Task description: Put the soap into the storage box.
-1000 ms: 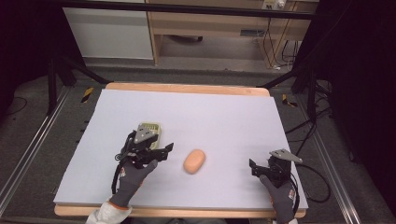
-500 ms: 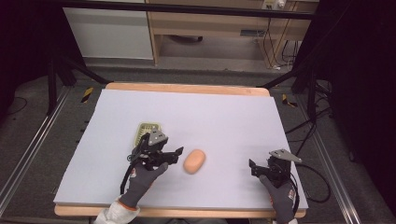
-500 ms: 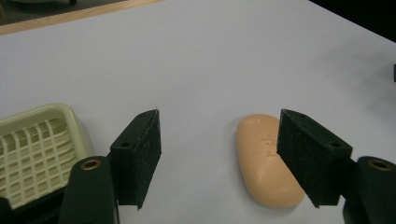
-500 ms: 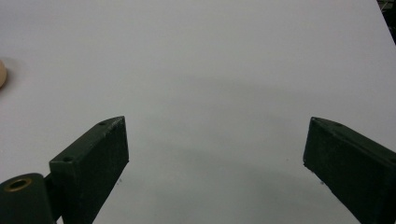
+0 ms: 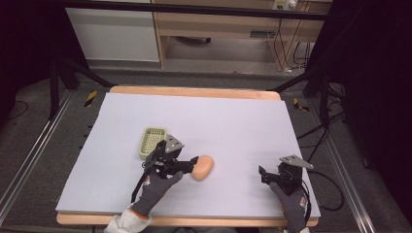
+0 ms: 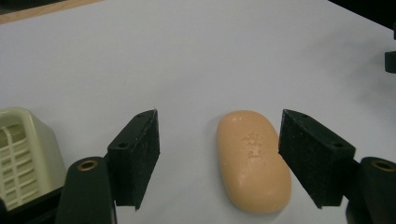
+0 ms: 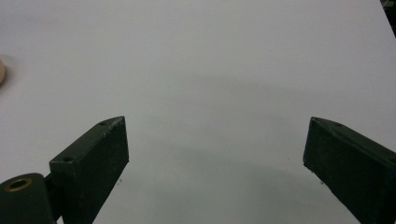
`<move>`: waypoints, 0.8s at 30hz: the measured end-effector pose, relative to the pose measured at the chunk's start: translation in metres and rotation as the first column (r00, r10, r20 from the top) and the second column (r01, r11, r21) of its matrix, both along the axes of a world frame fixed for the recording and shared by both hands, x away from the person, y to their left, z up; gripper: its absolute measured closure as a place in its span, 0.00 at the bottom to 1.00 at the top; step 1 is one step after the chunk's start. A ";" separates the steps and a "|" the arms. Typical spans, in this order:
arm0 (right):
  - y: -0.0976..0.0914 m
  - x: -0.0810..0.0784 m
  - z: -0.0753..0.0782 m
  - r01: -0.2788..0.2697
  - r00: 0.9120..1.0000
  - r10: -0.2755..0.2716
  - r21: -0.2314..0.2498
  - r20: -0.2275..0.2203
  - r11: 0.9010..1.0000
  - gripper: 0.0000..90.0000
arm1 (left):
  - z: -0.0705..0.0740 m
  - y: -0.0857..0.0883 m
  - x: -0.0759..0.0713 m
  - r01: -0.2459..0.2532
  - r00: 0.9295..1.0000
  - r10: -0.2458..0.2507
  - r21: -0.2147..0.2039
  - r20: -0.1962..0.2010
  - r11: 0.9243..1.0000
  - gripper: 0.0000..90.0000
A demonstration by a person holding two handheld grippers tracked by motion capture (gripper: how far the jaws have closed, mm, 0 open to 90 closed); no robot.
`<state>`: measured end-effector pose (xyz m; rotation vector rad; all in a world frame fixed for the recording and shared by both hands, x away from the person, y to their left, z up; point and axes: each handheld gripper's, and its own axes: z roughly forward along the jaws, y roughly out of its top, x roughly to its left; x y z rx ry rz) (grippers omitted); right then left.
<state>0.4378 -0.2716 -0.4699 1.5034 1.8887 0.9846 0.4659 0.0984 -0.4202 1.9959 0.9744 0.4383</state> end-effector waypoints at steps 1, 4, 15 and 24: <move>0.000 0.000 0.000 -0.001 1.000 0.001 -0.001 0.000 1.000 0.08 | -0.002 -0.004 0.000 0.004 1.000 -0.004 0.006 -0.003 1.000 0.32; 0.000 0.000 0.000 -0.001 1.000 0.001 -0.001 0.002 1.000 0.08 | -0.004 -0.006 0.000 0.009 1.000 -0.009 0.016 -0.007 1.000 0.31; 0.001 0.000 0.000 0.008 1.000 -0.008 -0.001 -0.001 1.000 0.08 | -0.013 -0.021 0.002 0.032 0.999 -0.031 0.035 -0.029 0.999 0.30; 0.001 0.001 -0.001 0.010 1.000 -0.010 -0.002 -0.003 1.000 0.08 | -0.019 -0.029 0.003 0.049 0.998 -0.047 0.062 -0.044 0.997 0.29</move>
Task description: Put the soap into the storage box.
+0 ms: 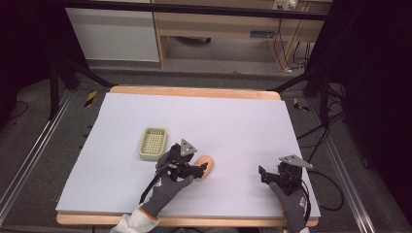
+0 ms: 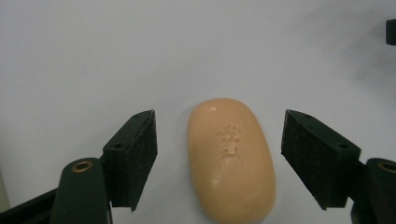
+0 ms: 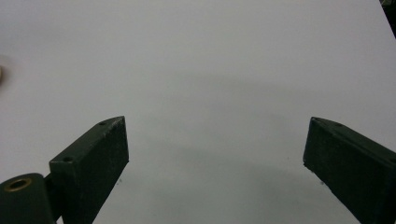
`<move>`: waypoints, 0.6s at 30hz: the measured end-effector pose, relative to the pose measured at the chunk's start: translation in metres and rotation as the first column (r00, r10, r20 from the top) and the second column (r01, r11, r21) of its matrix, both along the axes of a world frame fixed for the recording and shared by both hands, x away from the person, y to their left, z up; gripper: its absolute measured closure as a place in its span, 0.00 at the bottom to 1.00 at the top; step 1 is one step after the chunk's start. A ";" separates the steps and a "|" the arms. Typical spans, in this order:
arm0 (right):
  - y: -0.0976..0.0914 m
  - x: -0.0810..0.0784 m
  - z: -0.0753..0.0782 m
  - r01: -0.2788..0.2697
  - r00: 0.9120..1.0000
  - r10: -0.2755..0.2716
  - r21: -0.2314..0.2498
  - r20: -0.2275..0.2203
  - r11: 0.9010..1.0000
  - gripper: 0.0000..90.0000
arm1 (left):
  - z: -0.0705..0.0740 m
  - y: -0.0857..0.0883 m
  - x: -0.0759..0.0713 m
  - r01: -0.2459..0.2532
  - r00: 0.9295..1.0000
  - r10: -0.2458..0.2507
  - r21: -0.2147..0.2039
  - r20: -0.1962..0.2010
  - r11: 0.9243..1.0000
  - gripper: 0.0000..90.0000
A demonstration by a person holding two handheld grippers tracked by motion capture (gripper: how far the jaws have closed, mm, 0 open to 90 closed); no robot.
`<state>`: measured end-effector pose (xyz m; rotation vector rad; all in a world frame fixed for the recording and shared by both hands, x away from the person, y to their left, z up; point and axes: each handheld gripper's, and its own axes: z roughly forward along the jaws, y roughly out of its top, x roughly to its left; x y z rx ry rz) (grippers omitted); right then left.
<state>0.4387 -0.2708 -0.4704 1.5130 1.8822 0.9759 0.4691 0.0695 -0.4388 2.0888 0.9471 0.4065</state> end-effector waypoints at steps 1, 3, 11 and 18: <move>0.000 0.000 0.000 -0.001 1.000 0.001 -0.002 0.001 1.000 0.08 | -0.001 -0.001 0.000 0.003 1.000 -0.003 0.003 -0.004 1.000 0.29; 0.000 0.000 0.000 0.000 1.000 0.000 0.000 -0.001 1.000 0.08 | -0.002 -0.002 0.001 0.003 1.000 -0.003 0.009 -0.010 1.000 0.29; 0.000 0.001 -0.001 0.001 1.000 -0.001 -0.002 -0.003 1.000 0.08 | -0.010 -0.009 0.006 0.006 0.999 -0.004 0.039 -0.035 0.999 0.27; 0.000 0.001 -0.001 0.003 1.000 -0.003 0.003 -0.005 1.000 0.08 | -0.016 -0.015 0.008 0.016 0.999 -0.013 0.062 -0.050 0.998 0.27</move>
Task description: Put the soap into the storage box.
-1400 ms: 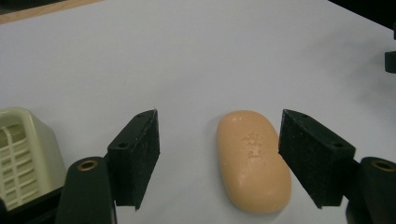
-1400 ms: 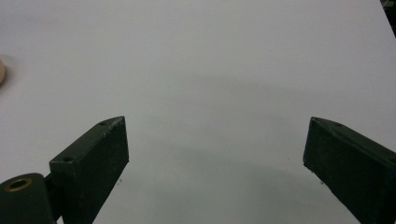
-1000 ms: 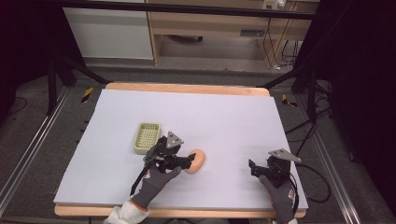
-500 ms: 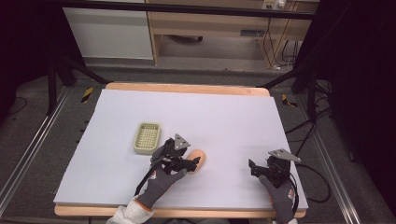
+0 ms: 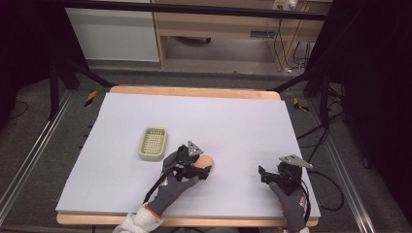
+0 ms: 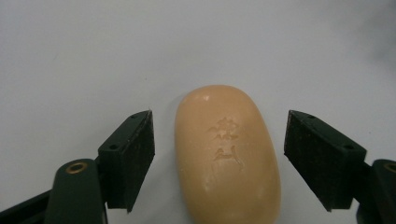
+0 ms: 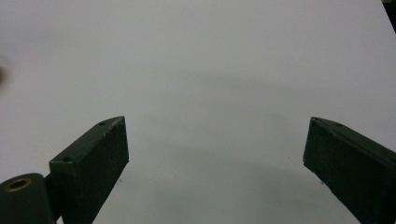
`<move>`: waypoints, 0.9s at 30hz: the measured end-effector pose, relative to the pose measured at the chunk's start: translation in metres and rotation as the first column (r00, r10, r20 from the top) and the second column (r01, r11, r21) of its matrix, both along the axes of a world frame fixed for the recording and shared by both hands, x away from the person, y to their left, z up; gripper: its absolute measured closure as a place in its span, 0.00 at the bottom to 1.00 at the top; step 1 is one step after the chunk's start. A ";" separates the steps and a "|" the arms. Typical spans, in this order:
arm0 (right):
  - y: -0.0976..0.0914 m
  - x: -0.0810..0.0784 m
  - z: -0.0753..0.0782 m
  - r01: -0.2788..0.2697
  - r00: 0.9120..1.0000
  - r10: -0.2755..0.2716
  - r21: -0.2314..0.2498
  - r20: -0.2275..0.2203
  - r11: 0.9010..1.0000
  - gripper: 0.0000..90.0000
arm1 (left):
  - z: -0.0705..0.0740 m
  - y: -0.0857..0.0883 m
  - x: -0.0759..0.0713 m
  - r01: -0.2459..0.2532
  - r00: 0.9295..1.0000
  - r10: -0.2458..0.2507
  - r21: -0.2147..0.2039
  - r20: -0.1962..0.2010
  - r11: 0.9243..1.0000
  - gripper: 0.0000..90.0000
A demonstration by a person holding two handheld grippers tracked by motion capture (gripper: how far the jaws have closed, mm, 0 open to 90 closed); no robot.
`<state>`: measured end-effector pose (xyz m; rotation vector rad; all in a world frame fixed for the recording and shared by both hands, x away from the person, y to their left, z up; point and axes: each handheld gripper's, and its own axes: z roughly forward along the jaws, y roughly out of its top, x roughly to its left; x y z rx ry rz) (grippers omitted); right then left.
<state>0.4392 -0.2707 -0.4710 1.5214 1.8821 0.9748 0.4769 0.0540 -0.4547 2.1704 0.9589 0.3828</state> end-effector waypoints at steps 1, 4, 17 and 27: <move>0.000 0.000 0.000 0.001 1.000 -0.001 0.000 -0.001 1.000 0.08 | -0.001 -0.001 0.001 0.001 1.000 -0.001 0.003 -0.001 1.000 0.27; 0.000 0.000 0.000 0.001 1.000 -0.001 -0.004 -0.001 1.000 0.08 | -0.004 -0.002 0.002 0.003 1.000 -0.003 0.012 -0.007 1.000 0.27; 0.001 0.000 -0.001 0.003 1.000 -0.003 -0.010 -0.002 1.000 0.08 | -0.013 -0.006 0.004 0.008 1.000 -0.007 0.025 -0.029 1.000 0.28; 0.001 0.001 -0.001 0.002 1.000 -0.002 -0.010 -0.004 1.000 0.08 | -0.021 -0.011 0.003 -0.008 0.999 0.010 0.047 -0.045 0.999 0.32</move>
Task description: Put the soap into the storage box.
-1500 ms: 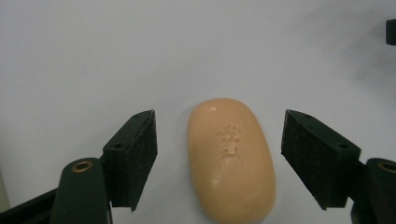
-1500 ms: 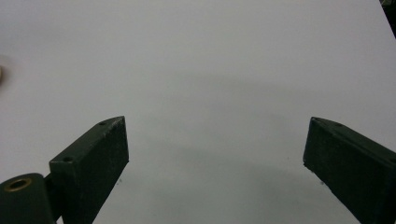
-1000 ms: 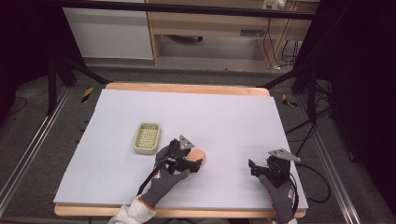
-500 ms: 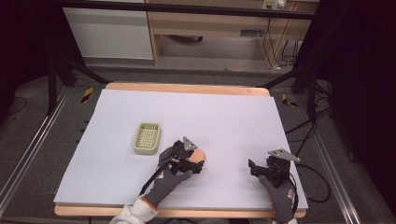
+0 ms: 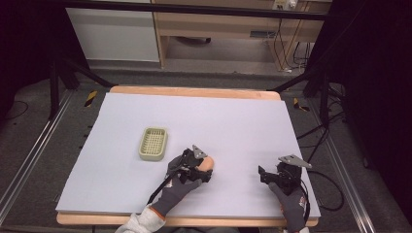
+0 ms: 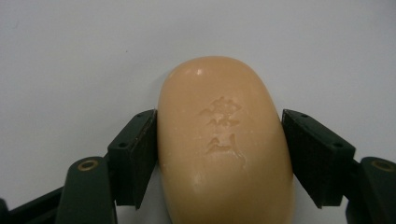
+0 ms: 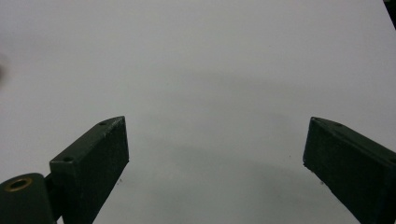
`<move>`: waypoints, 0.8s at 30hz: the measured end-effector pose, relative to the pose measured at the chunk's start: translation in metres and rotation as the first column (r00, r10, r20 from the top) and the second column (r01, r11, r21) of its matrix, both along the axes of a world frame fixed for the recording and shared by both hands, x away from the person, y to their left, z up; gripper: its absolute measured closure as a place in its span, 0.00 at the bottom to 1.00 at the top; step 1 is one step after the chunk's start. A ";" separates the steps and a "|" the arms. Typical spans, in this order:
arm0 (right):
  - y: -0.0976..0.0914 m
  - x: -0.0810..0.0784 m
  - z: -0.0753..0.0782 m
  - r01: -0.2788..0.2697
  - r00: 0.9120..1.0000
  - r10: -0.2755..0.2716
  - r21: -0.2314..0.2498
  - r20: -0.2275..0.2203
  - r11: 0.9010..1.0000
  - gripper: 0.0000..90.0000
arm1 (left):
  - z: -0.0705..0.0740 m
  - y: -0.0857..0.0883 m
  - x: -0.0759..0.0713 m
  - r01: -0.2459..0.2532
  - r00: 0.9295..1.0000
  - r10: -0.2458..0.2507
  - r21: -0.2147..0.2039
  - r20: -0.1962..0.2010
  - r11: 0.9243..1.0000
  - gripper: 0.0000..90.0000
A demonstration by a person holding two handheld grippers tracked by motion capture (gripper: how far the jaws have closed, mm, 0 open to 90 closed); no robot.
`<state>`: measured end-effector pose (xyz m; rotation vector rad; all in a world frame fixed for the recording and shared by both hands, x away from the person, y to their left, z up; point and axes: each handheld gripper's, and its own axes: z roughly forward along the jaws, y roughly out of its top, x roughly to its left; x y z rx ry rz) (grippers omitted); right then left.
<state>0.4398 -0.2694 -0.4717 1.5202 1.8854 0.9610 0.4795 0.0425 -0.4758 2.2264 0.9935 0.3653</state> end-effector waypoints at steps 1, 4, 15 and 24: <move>0.000 0.000 0.000 0.000 1.000 0.000 0.000 0.000 1.000 0.08 | 0.000 0.000 0.000 -0.003 1.000 0.003 0.002 0.000 1.000 0.32; 0.000 0.000 0.000 0.000 1.000 0.000 0.002 -0.001 1.000 0.08 | 0.000 -0.001 -0.001 -0.009 1.000 0.009 0.005 0.003 1.000 0.32; 0.000 0.000 0.000 -0.001 1.000 0.001 -0.001 0.001 1.000 0.08 | 0.000 -0.001 -0.001 -0.021 1.000 0.021 0.007 0.001 1.000 0.34; 0.000 0.000 0.000 0.002 1.000 -0.002 0.005 0.001 1.000 0.08 | 0.008 0.005 -0.003 -0.011 1.000 0.010 -0.030 -0.019 0.999 0.34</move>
